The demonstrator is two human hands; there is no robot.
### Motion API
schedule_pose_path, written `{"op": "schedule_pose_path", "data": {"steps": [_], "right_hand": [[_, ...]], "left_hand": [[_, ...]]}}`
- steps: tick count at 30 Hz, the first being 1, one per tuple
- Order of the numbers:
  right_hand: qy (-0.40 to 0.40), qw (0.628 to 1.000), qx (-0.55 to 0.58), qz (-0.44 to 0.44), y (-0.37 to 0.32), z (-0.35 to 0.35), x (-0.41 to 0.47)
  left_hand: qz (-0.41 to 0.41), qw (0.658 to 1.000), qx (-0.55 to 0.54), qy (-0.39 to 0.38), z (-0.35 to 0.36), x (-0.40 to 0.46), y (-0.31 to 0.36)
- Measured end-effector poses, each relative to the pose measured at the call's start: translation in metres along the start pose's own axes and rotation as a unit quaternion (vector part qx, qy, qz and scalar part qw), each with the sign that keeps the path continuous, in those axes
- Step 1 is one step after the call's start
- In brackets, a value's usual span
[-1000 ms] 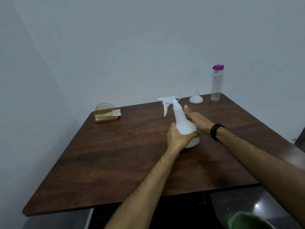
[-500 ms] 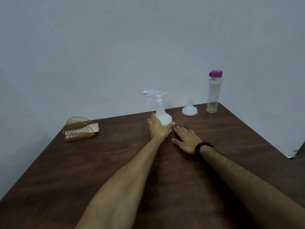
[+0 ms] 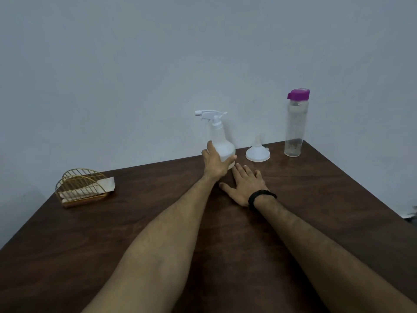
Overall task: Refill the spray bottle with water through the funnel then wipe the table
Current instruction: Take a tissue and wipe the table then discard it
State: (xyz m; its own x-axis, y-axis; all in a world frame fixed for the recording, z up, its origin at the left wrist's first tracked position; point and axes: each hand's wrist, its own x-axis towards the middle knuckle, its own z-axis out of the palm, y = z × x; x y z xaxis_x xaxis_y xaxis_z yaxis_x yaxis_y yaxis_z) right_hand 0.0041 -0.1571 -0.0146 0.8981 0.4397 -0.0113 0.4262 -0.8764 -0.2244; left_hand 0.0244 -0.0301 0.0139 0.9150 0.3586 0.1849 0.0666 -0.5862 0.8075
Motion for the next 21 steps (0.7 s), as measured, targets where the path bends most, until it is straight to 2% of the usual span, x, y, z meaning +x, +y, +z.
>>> {"op": "schedule_pose_path", "data": {"steps": [6, 10, 16, 21], "right_hand": [[-0.007, 1.000, -0.010, 0.008, -0.005, 0.000, -0.006], [-0.019, 1.000, -0.022, 0.006, -0.023, 0.004, -0.023], [-0.089, 0.992, 0.020, -0.085, -0.090, 0.003, -0.043], [-0.097, 0.981, 0.115, -0.118, -0.165, 0.001, -0.034]], "left_hand": [[0.002, 0.997, 0.045, -0.062, -0.027, -0.011, -0.019], [-0.015, 0.975, 0.177, -0.131, -0.080, -0.049, -0.054], [-0.044, 0.949, 0.293, -0.104, -0.181, -0.111, -0.104], [-0.045, 0.937, 0.340, -0.071, -0.237, -0.156, -0.140]]}}
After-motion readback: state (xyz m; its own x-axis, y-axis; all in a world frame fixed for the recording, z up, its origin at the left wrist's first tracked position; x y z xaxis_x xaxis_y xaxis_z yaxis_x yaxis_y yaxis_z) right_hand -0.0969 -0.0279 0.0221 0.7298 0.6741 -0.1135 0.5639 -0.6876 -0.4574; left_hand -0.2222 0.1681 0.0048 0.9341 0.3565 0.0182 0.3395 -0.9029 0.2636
